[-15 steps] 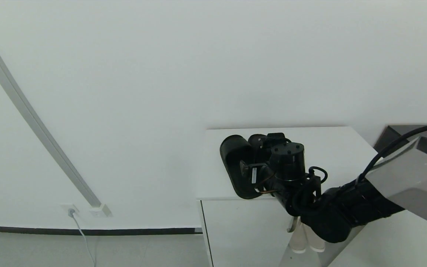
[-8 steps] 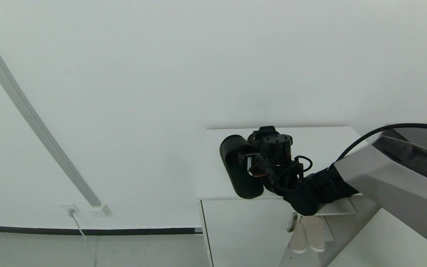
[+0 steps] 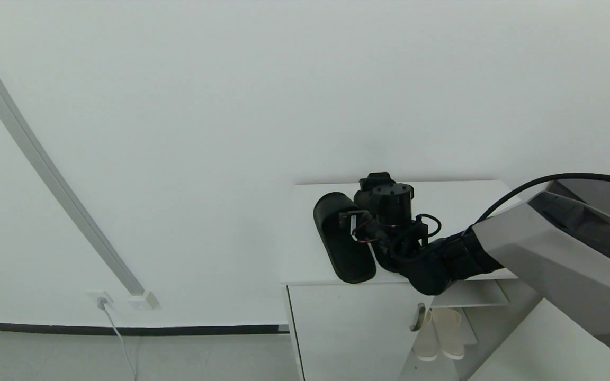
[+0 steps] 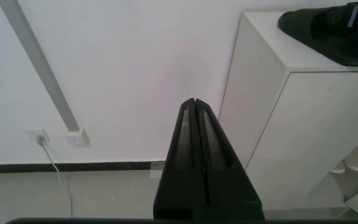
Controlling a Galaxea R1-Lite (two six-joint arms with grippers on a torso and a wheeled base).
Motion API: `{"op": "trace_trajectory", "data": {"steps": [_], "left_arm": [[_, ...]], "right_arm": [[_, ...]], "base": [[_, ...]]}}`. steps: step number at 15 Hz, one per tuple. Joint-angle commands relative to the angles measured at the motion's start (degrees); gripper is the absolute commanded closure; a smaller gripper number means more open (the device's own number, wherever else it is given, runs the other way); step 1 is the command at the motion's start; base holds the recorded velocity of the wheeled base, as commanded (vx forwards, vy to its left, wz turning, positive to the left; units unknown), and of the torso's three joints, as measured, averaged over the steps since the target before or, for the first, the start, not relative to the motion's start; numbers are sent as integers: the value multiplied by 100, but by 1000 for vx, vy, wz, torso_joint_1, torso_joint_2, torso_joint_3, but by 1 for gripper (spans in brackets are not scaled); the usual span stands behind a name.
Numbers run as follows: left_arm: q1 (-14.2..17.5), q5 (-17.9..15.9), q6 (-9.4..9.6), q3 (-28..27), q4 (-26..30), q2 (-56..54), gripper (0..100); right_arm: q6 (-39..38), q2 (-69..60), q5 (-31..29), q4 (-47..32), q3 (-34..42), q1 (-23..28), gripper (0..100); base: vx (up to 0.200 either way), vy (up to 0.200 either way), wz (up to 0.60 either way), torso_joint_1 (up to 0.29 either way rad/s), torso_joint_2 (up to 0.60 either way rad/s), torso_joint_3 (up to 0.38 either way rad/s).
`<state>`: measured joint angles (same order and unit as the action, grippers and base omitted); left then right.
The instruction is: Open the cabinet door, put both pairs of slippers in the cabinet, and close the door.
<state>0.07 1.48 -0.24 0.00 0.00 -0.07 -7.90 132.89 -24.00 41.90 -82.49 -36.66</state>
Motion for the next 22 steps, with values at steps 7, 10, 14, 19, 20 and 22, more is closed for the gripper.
{"op": "trace_trajectory", "data": {"steps": [7,10,14,19,20,22], "left_arm": [[1,2,-2,0,-9,7,100],[1,2,-2,0,-9,7,100],[1,11,-11,0,-9,7,100],[1,2,-2,0,0,7,100],[1,2,-2,0,0,7,100],[1,2,-2,0,0,7,100]], "right_arm": [[8,0,1,-77,5,-87,100],[-1,-545,10,-77,366,-131,100],[-19,-2013,370,-33,2062,-474,100],[-19,-3612,774,-68,3916,-975,100],[-19,-3656,774,-68,4004,-1080,100],[-10,-3656,739,-41,4110,-1124,100]], "base": [[0,0,0,0,0,0],[0,0,0,0,0,0],[0,0,0,0,0,0],[0,0,0,0,0,0],[0,0,0,0,0,0],[0,0,0,0,0,0]]}}
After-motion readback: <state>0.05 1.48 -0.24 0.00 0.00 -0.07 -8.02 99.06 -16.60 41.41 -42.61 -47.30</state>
